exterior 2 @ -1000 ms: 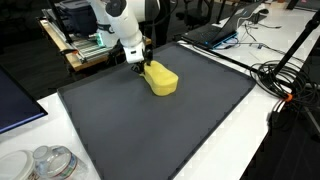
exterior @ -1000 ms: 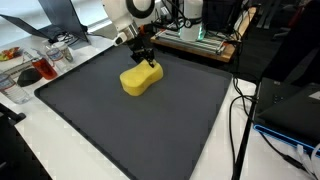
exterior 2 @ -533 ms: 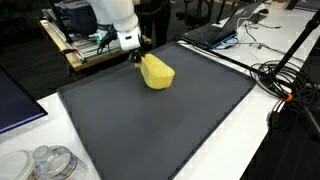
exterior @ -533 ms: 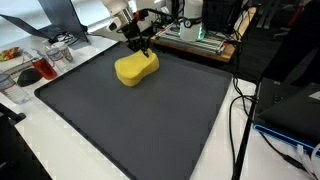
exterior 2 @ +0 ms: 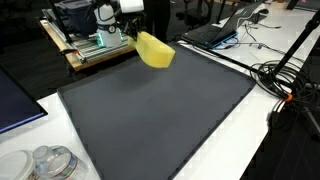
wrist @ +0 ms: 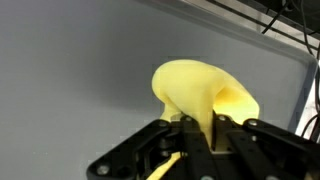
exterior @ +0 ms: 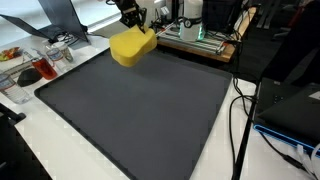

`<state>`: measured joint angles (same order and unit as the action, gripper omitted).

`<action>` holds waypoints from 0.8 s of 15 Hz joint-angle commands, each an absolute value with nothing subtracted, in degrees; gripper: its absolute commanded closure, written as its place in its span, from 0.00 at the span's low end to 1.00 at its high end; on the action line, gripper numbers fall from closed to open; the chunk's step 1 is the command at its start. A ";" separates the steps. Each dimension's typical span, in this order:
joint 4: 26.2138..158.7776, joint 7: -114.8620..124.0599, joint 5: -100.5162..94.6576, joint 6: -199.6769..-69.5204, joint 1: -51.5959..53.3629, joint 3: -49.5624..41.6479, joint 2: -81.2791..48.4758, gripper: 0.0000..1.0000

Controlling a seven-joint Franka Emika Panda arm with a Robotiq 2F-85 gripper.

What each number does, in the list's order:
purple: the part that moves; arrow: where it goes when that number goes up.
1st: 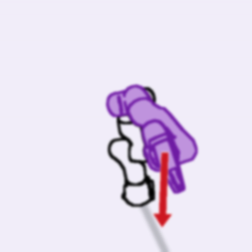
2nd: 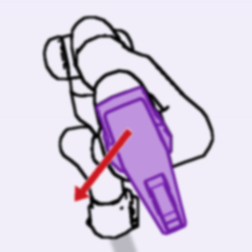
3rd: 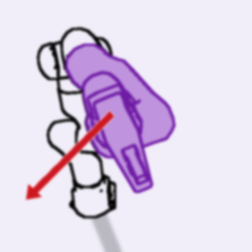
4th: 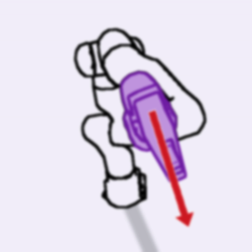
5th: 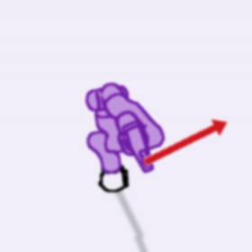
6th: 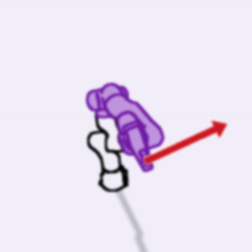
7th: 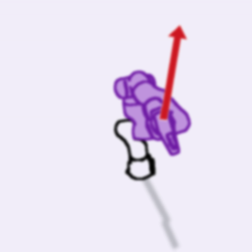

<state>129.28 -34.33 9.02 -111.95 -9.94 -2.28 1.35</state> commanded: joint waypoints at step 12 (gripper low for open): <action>107.02 -27.56 -7.88 -86.03 -2.62 -1.70 0.68 0.97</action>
